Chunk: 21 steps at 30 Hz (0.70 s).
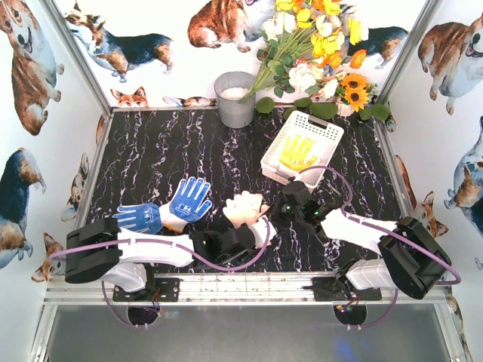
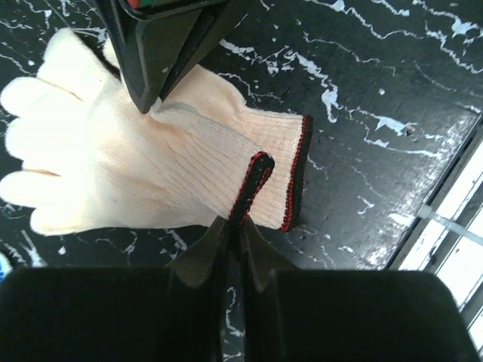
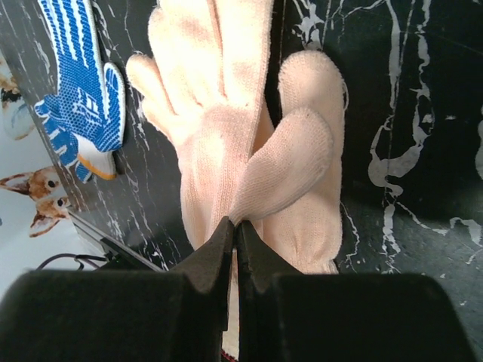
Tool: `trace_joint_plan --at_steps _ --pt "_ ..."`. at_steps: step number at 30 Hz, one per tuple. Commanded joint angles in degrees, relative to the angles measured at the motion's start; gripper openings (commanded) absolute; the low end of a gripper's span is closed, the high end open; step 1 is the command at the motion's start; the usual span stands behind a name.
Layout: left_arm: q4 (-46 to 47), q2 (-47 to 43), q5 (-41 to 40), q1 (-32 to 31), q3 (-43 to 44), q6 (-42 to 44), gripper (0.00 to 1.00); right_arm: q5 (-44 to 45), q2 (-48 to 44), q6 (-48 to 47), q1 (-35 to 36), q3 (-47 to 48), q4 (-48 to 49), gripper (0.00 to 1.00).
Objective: Put the gloves into the storage basket
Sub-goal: Pair the glove with the glove.
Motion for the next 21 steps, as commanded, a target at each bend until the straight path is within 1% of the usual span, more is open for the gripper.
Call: trace_joint_plan --at_steps 1,5,12,13,21 --pt "4.52 2.05 2.49 -0.25 1.62 -3.84 0.0 1.36 -0.64 -2.22 -0.79 2.3 0.86 0.0" --pt "6.49 5.1 2.33 -0.23 2.66 -7.38 0.0 0.51 0.21 -2.96 -1.06 2.48 0.86 0.0" --pt "8.61 9.12 -1.61 -0.28 4.29 -12.92 0.0 -1.02 1.6 -3.92 -1.19 2.81 0.95 0.03" --pt "9.07 9.45 -1.61 -0.27 4.45 -13.54 0.0 -1.13 1.61 -4.16 -1.2 2.84 0.95 0.04" --pt "8.79 9.89 -3.08 -0.23 4.8 -17.35 0.0 -1.24 -2.86 -7.73 -3.09 2.38 -2.75 0.29"
